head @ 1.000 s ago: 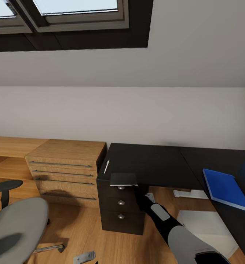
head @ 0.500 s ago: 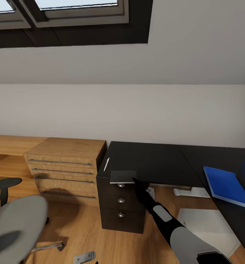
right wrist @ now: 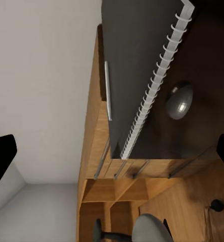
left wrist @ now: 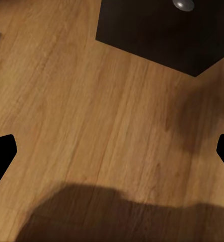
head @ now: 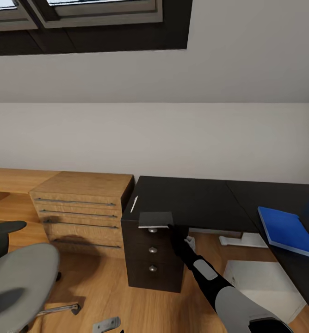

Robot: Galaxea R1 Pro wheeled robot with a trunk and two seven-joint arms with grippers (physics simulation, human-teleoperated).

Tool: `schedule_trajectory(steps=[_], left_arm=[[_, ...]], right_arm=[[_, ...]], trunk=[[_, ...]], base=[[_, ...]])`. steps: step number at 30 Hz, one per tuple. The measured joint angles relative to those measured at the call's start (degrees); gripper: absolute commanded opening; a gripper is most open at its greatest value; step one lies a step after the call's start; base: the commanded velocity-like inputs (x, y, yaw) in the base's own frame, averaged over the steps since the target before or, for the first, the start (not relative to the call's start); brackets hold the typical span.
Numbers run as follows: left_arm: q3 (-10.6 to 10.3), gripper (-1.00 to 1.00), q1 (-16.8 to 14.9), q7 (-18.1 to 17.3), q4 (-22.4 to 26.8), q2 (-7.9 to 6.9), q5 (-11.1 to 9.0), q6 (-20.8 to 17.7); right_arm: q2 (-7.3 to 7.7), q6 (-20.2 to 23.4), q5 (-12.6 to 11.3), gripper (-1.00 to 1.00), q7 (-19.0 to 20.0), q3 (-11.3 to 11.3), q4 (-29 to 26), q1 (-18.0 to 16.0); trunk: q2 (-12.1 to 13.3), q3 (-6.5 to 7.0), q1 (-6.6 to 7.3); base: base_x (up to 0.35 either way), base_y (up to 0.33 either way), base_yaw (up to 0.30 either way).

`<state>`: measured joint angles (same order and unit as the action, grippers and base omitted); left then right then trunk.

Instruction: In the bedroom, organize the workspace by keeping the computer under the desk, ensuring the monitor is on the desk, placing the keyboard on the desk next to the monitor, placing the mouse on the desk next to the keyboard, moving the folder from the swivel chair onto the desk next to the mouse, stacking the notebook on top of the folder with the pen on top of the notebook, and positioning the swivel chair next to the desk.

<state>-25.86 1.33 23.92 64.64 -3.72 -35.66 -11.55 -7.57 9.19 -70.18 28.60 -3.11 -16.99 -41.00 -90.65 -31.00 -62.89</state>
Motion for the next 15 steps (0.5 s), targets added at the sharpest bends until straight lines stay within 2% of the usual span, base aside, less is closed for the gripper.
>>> schedule_trajectory(steps=[5,15], left_arm=[[0.0,1.0,0.0,0.0,0.0,0.0,0.0,0.0],[0.1,1.0,0.0,0.0,0.0,0.0,0.0,0.1]], right_arm=[[0.07,-0.2,0.0,1.0,-0.1,0.0,0.5,0.0],[0.08,-3.6,-0.1,1.0,-0.6,0.2,2.4,0.0]], trunk=[[-2.0,-0.9,-1.1],[-5.6,-2.52,-3.08]], base=[[0.0,0.0,0.0],[0.0,0.0,0.0]])
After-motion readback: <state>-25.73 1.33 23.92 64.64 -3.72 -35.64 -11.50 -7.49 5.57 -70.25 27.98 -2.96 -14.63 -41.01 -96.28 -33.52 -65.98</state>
